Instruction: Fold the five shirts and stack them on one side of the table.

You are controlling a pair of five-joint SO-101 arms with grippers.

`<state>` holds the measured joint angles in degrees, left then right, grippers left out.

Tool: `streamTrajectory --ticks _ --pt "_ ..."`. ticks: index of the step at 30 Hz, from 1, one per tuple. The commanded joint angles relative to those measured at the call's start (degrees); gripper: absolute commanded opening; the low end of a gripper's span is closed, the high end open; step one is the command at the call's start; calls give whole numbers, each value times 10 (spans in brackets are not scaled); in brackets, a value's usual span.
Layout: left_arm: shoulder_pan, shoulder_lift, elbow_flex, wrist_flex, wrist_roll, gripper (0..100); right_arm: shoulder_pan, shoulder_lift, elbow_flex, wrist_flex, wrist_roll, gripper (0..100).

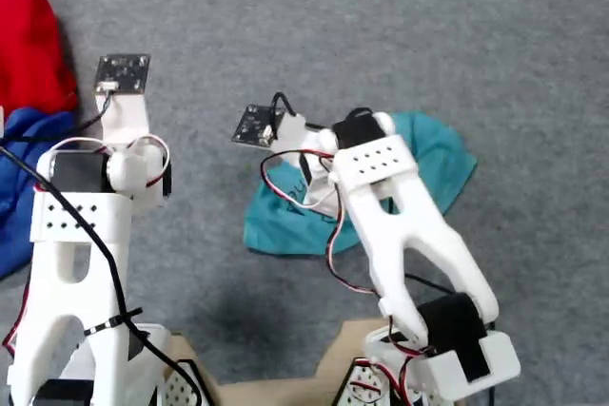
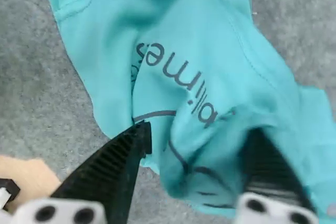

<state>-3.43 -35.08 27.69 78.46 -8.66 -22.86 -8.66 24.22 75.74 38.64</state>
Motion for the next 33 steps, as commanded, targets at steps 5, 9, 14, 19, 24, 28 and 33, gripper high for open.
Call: streamTrajectory --ticks 5,9,14,19,24,28,33 --pt "13 -6 11 -127 116 36 140 -27 -58 20 -28 380" --pt "59 -6 39 -178 167 127 205 -27 -96 32 -33 380" --pt "153 0 57 -221 188 159 269 -27 -117 32 -34 380" --pt "223 91 33 -254 189 160 322 -26 -147 18 -71 380" --pt "276 233 -69 -262 213 160 396 -20 -130 -52 -114 379" --pt "307 336 -173 -260 221 157 451 -20 -98 -101 -137 379" --pt "348 435 -281 -225 219 157 515 -20 -50 -166 -199 379"
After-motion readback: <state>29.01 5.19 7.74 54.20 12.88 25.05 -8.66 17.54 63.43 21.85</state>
